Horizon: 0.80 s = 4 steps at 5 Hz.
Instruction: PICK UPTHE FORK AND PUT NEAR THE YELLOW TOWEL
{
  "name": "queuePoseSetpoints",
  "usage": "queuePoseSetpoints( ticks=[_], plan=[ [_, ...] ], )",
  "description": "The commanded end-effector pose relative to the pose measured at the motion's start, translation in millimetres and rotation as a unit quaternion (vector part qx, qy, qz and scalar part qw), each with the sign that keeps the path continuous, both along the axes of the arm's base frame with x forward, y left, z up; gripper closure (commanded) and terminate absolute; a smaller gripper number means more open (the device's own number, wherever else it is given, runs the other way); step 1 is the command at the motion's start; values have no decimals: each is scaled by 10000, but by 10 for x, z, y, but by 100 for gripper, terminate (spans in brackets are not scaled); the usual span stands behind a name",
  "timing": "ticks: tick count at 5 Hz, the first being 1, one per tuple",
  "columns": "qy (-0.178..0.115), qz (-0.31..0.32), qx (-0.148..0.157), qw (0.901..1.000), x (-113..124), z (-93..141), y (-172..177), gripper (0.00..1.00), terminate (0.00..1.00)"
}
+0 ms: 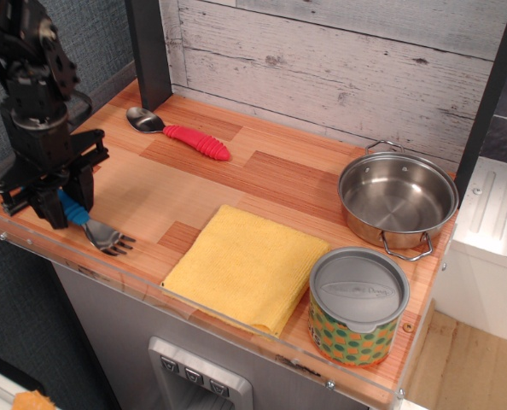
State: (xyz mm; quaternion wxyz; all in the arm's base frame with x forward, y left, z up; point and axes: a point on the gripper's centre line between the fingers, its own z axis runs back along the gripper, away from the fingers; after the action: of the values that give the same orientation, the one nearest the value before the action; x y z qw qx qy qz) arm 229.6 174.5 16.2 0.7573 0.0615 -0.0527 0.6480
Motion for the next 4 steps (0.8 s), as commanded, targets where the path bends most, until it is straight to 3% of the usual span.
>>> queuePoseSetpoints(
  ticks=[1,2,4],
  plan=[
    [-91,325,200,9992,-32,21,26,100,0],
    [-266,188,124,9994,-16,60,13,0,0],
    [-279,-133,16,9995,52,213,49,0,0]
  ],
)
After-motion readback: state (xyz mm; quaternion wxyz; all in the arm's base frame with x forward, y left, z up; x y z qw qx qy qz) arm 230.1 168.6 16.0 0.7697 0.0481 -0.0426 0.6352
